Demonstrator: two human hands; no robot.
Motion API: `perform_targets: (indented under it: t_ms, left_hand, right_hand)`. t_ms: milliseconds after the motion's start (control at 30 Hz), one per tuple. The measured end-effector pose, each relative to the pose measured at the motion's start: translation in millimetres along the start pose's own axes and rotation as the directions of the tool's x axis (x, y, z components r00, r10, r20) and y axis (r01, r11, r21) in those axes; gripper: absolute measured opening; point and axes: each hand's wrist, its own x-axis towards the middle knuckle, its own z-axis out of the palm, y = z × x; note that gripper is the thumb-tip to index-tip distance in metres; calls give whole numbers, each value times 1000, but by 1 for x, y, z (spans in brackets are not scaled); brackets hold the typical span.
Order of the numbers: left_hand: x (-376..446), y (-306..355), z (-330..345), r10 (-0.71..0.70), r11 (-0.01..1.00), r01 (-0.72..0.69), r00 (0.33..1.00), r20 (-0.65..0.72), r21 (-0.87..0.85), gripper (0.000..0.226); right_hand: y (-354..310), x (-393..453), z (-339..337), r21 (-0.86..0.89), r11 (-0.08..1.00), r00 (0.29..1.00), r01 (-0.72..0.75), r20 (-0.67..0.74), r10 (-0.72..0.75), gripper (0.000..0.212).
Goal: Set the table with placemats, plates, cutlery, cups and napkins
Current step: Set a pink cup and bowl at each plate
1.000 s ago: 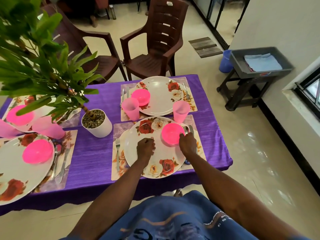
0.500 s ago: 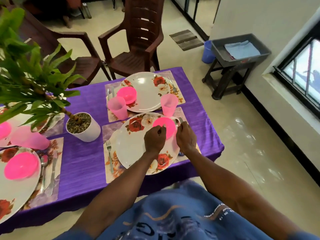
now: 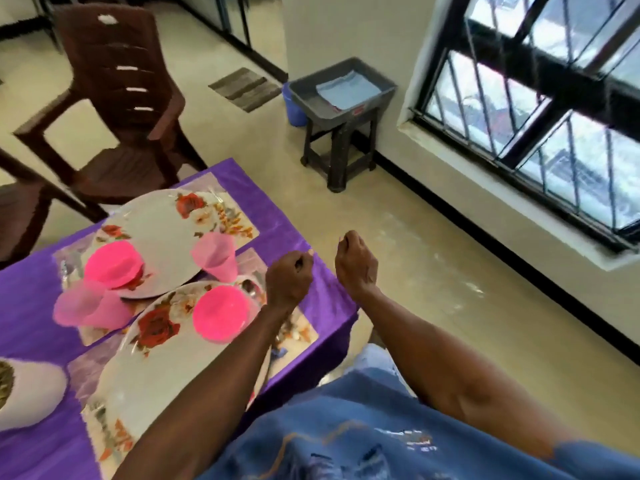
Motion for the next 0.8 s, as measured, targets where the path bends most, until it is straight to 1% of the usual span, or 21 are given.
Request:
perform_targets:
  t_ms: [67,133,233,300,467,667,733,800]
  left_hand:
    - [21,11,25,-11,1000,11,999,47,14,38]
    - [47,28,58,-38,999,35,995,94,30,43]
    - [82,60,108,-130,988,112,976,175,109,49]
    - [101,78,146,-182,975,141,953,242,174,47]
    - [137,114,223,-247,938,107,873,420,329,36]
    - [175,138,283,-293,889,30,804,517,457,35]
    - [184,141,295,-304,879,14,787,537,477,33]
    - [197,142,303,-301,871,-6,784,543,491,31]
  right_hand:
    - [20,33,-5,-14,1000,1000,11,16,-10,19]
    - [41,71,-9,-30,999,998,14,59,-12,20]
    - [74,124,-21,-54,999,992,9,129,-2,22]
    - [97,156,-32,-76,997,984,3,179,11,22]
    - [150,218,-55,-135,990,961,-35,268,70,21]
    - [191,277,-70,-206,976,944,-74,300,135,17]
    - [196,294,-68,-229,970,930,-78,333,153,17]
    - [196,313,-64,-258,964,910,-65,381,163,16]
